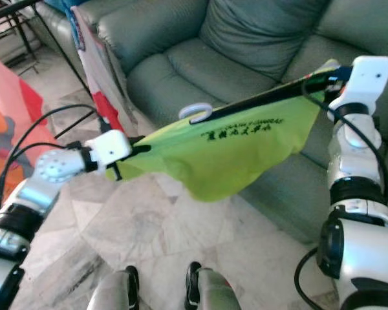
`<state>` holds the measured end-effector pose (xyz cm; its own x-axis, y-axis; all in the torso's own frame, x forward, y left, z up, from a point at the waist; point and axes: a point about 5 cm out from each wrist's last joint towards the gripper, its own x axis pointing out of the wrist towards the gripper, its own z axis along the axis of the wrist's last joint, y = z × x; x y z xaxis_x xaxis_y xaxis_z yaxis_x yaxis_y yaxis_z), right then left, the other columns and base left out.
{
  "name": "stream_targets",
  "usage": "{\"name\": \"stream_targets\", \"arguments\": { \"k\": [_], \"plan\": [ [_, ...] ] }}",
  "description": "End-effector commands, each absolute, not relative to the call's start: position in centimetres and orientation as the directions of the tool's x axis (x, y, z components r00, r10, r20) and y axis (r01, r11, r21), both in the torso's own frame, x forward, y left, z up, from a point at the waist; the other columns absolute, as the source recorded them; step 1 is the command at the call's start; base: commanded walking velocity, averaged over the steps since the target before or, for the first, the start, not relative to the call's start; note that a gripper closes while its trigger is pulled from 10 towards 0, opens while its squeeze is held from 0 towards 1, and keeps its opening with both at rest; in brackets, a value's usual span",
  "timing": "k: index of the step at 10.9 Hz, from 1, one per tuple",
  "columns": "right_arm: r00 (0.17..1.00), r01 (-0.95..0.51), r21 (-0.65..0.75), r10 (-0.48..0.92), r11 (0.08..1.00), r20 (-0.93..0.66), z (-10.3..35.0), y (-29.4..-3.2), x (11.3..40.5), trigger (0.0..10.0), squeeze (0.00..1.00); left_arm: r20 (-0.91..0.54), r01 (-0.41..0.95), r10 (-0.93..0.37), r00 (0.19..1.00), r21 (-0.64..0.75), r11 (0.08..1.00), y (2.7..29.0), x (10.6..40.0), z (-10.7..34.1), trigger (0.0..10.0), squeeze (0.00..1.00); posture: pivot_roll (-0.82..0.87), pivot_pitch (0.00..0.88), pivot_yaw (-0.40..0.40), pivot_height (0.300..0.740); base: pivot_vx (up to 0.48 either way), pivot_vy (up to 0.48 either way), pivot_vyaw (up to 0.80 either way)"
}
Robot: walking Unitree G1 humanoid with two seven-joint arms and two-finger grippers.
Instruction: Hang hanger
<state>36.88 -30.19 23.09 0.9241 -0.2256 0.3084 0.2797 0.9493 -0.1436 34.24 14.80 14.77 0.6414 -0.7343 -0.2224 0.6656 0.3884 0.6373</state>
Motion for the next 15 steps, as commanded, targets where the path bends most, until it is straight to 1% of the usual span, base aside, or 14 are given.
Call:
{"name": "stream_targets", "arguments": {
  "k": [1,2,3,4,5,6,8,9,10,11,12,13,14,15],
  "plan": [
    [0.894,0.333,-0.108,-0.277,0.937,0.352,24.2,-31.2,36.5,0.0,0.0,-0.213,0.598,-0.623,0.752,0.618,0.511,16.7,35.1,14.8,0.0,0.0,-0.1,0.184,-0.04,0.74,0.0,0.0,0.0],
    [0.912,0.274,-0.131,-0.215,0.953,0.348,24.0,-29.7,37.1,0.0,0.0,-0.146,0.537,-0.566,0.811,0.569,0.623,16.5,35.9,15.3,0.0,0.0,-0.1,0.179,-0.037,0.74,0.0,0.0,0.0],
    [0.931,0.181,-0.169,-0.113,0.969,0.348,23.5,-27.0,37.9,0.0,0.0,-0.065,0.483,-0.511,0.857,0.449,0.752,14.4,36.2,15.2,0.0,0.0,-0.1,0.175,-0.037,0.74,0.0,0.0,0.0],
    [0.935,0.143,-0.177,-0.074,0.974,0.347,23.6,-25.5,38.4,0.0,0.0,-0.041,0.453,-0.472,0.881,0.368,0.812,13.1,36.3,15.0,0.0,0.0,-0.1,0.174,-0.036,0.74,0.0,0.0,0.0],
    [0.936,0.099,-0.217,-0.017,0.971,0.352,23.8,-23.9,38.8,0.0,0.0,-0.038,0.443,-0.458,0.888,0.336,0.831,12.1,36.3,14.7,0.0,0.0,-0.1,0.174,-0.036,0.74,0.0,0.0,0.0],
    [0.931,0.01,-0.265,0.088,0.964,0.355,23.9,-20.9,39.4,0.0,0.0,-0.027,0.456,-0.475,0.879,0.331,0.826,10.3,35.9,14.5,0.0,0.0,-0.11,0.171,-0.041,0.74,0.0,0.0,0.0],
    [0.92,-0.101,-0.241,0.183,0.965,0.347,23.9,-17.5,39.9,0.0,0.0,-0.002,0.464,-0.486,0.874,0.303,0.832,8.5,35.7,15.0,0.0,0.0,-0.1,0.172,-0.043,0.74,0.0,0.0,0.0],
    [0.895,-0.261,-0.236,0.326,0.936,0.303,23.2,-14.9,39.9,0.0,0.0,0.007,0.457,-0.48,0.877,0.29,0.841,7.9,35.7,15.3,0.0,0.0,-0.1,0.173,-0.044,0.74,0.0,0.0,0.0],
    [0.84,-0.424,-0.216,0.471,0.88,0.269,22.6,-13.0,39.3,0.0,0.0,0.007,0.448,-0.469,0.883,0.279,0.849,7.9,35.7,15.2,0.0,0.0,-0.1,0.175,-0.046,0.74,0.0,0.0,0.0],
    [0.735,-0.613,-0.186,0.64,0.768,0.223,21.7,-11.3,38.1,0.0,0.0,0.0,0.434,-0.449,0.893,0.261,0.863,7.8,35.7,15.1,0.0,0.0,-0.11,0.176,-0.047,0.74,0.0,0.0,0.0],
    [0.618,-0.747,-0.176,0.768,0.64,0.17,20.9,-10.2,36.6,0.0,0.0,-0.005,0.424,-0.437,0.9,0.247,0.871,7.8,35.8,15.0,0.0,0.0,-0.11,0.176,-0.047,0.74,0.0,0.0,0.0],
    [0.496,-0.843,-0.188,0.864,0.503,0.088,19.6,-9.5,34.9,0.0,0.0,-0.006,0.417,-0.429,0.903,0.247,0.875,7.8,35.9,15.1,0.0,0.0,-0.11,0.177,-0.046,0.74,0.0,0.0,0.0],
    [0.443,-0.88,-0.194,0.897,0.434,0.0,18.2,-9.5,34.1,0.0,0.0,-0.004,0.412,-0.425,0.905,0.247,0.877,7.9,36.0,15.3,0.0,0.0,-0.11,0.177,-0.045,0.74,0.0,0.0,0.0],
    [0.461,-0.872,-0.25,0.878,0.421,-0.128,16.3,-10.2,33.8,6.4,0.0,0.0,0.401,-0.413,0.911,0.247,0.882,8.2,36.2,15.5,0.0,0.0,-0.11,0.177,-0.045,0.74,0.0,0.0,0.0]
  ]
}}
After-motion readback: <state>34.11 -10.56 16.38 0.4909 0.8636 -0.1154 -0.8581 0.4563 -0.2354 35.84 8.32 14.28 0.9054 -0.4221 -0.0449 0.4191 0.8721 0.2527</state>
